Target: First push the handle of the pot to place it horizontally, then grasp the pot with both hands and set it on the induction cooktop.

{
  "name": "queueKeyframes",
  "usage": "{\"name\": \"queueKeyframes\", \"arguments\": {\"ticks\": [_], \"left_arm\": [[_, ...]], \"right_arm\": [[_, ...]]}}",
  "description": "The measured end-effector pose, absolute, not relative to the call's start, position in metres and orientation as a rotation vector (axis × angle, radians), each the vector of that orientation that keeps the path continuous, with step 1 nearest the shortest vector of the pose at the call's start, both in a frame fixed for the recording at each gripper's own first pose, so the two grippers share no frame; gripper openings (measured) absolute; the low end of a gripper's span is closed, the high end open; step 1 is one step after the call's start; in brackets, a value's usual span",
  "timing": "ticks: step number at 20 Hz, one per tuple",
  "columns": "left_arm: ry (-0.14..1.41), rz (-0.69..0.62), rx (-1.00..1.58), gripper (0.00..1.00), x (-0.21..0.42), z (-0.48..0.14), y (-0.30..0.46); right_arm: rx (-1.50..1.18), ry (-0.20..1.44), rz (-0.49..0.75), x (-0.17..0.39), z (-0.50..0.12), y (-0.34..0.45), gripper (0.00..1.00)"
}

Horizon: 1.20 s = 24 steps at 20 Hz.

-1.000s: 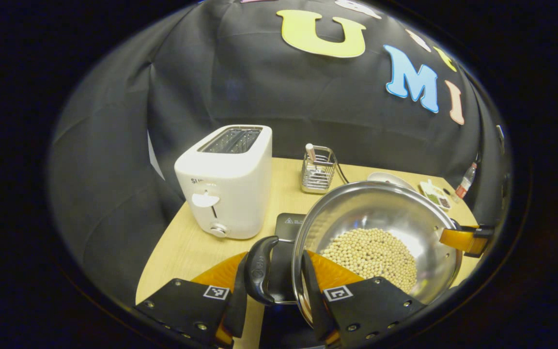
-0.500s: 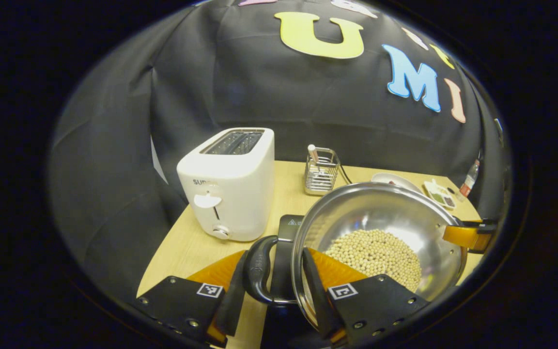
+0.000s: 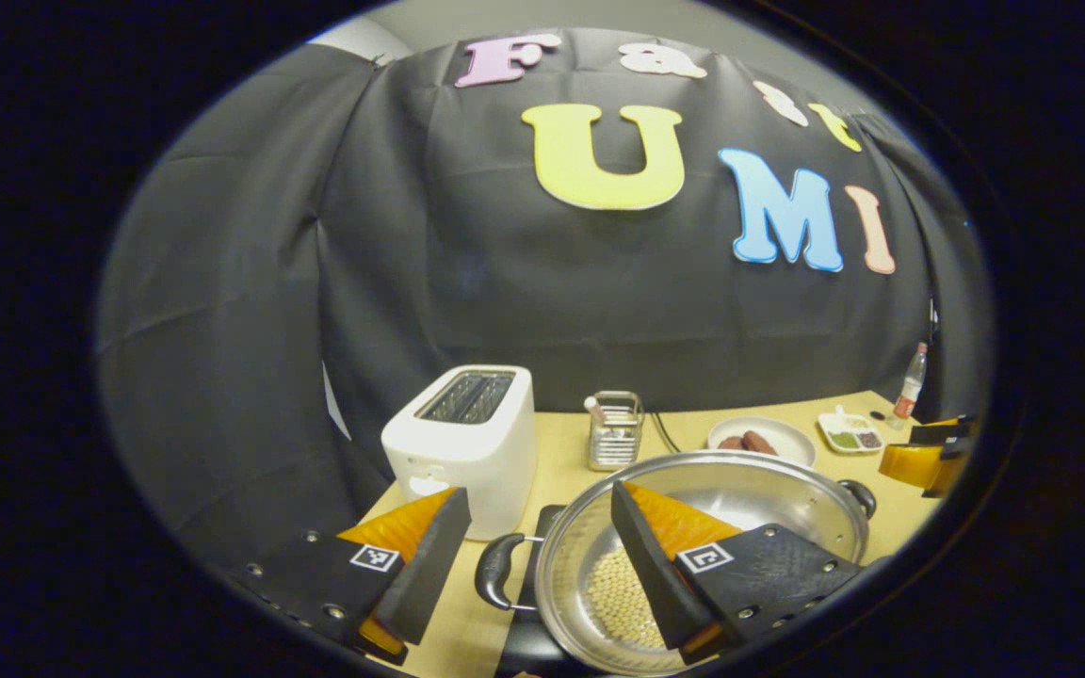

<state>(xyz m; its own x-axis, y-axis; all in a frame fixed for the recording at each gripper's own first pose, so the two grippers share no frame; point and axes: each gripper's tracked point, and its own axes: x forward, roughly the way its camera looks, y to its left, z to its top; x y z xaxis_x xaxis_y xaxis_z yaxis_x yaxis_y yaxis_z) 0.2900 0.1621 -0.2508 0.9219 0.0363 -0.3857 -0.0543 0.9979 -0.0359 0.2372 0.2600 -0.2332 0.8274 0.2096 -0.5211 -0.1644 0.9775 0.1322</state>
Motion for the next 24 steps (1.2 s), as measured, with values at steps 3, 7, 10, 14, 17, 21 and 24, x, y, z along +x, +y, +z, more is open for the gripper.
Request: {"name": "queueKeyframes", "arguments": {"ticks": [3, 7, 10, 14, 17, 21, 24], "left_arm": [[0.326, 0.046, -0.051, 0.91, 0.277, -0.216, 0.138], [0.270, 0.046, -0.057, 0.88, 0.251, -0.174, 0.098], [0.246, 0.030, -0.067, 0.90, 0.228, -0.145, 0.064], [0.186, -0.004, -0.074, 0.90, 0.204, -0.101, 0.016], [0.150, -0.018, -0.053, 0.88, 0.187, -0.070, -0.016], [0.096, -0.026, -0.059, 0.90, 0.153, -0.039, -0.054], [0.066, -0.025, -0.046, 0.88, 0.122, -0.022, -0.073]], "right_arm": [[0.069, 0.486, 0.173, 0.229, -0.203, 0.221, 0.97], [0.053, 0.422, 0.153, 0.211, -0.173, 0.165, 0.97], [0.079, 0.374, 0.129, 0.194, -0.147, 0.125, 0.97], [0.100, 0.309, 0.093, 0.166, -0.114, 0.071, 0.97], [0.111, 0.269, 0.087, 0.143, -0.095, 0.040, 0.97], [0.103, 0.209, 0.079, 0.113, -0.072, 0.006, 0.97], [0.100, 0.170, 0.082, 0.090, -0.062, -0.011, 0.92]]}}
